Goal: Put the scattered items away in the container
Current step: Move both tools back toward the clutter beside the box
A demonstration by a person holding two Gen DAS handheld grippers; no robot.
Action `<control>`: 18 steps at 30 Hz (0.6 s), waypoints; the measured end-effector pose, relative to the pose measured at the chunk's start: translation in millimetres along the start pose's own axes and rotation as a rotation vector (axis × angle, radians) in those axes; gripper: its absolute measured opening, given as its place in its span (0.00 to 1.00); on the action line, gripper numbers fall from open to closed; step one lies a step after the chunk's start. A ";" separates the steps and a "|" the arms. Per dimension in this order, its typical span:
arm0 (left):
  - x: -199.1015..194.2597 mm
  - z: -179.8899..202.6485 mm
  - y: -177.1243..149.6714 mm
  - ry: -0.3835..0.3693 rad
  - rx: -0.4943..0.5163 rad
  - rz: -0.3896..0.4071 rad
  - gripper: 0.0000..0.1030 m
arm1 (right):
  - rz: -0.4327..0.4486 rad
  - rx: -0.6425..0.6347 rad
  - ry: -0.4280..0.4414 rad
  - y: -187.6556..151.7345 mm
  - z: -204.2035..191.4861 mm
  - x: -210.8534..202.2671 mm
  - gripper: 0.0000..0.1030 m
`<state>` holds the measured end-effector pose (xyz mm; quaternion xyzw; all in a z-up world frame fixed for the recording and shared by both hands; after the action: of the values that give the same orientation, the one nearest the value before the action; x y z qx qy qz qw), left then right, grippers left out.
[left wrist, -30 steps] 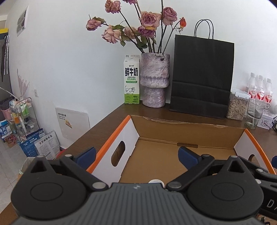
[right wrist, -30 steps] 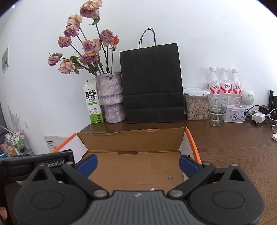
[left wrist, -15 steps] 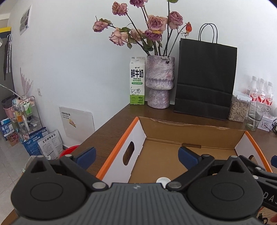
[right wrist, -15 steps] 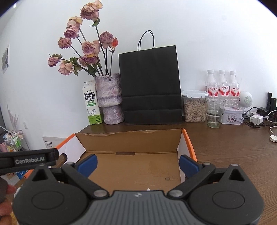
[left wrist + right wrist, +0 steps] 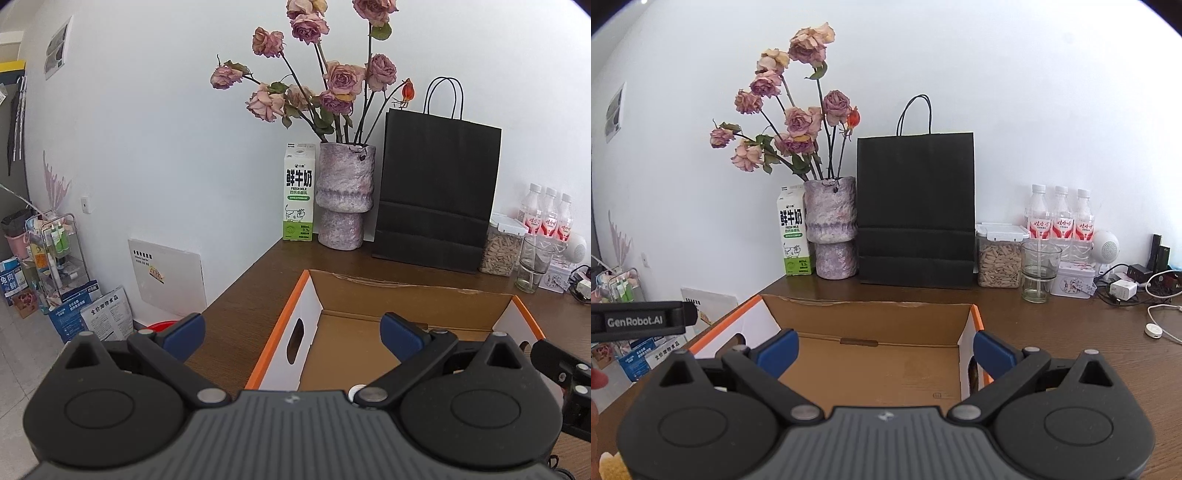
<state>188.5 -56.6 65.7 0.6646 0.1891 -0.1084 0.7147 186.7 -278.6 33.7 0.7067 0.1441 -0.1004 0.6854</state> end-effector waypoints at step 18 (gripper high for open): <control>-69.2 -61.5 -41.9 -0.075 0.044 -0.014 1.00 | -0.051 0.010 -0.040 -60.0 24.5 -99.0 0.99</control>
<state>101.1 -6.2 53.5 0.6742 0.1645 -0.1426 0.7058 74.7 -308.5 9.9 0.7040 0.1478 -0.1324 0.6819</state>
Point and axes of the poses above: each gripper's, at about its wrist camera, not at the fingertips, and x roughly the way its jaws point, z to its right, y to its top, the point moved 1 cm from there along x, roughly the way its jaws point, and after that the axes turned 5 degrees about -y, right-handed, at the moved point
